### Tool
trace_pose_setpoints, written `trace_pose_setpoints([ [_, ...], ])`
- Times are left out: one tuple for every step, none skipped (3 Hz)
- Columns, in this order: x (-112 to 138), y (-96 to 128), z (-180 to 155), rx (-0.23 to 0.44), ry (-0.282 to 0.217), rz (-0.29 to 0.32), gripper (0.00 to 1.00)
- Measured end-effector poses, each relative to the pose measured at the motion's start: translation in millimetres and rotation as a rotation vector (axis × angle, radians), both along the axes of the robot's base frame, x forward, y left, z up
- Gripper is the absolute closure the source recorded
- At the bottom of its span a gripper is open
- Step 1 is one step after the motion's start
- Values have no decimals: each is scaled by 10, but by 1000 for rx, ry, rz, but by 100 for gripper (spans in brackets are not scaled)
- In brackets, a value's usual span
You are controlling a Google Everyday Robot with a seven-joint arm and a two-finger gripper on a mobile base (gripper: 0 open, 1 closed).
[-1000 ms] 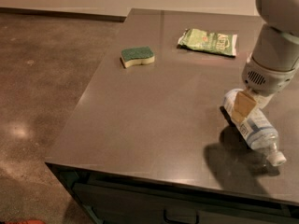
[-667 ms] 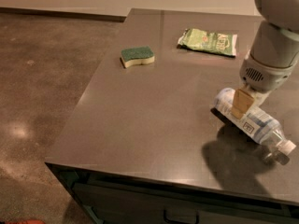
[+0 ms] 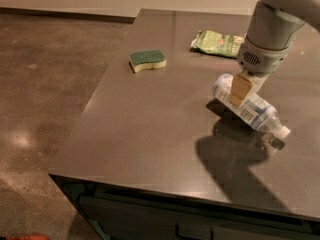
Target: Move blue plastic bottle near green jalapeno chip bag
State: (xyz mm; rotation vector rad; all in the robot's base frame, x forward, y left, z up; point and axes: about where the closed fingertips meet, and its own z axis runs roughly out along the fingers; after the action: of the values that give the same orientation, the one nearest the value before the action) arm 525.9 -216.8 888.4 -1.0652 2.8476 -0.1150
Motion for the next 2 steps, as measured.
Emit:
trace_pose_setpoints([
  [451, 117, 73, -10, -34, 35, 100],
  [979, 137, 168, -34, -75, 47, 100],
])
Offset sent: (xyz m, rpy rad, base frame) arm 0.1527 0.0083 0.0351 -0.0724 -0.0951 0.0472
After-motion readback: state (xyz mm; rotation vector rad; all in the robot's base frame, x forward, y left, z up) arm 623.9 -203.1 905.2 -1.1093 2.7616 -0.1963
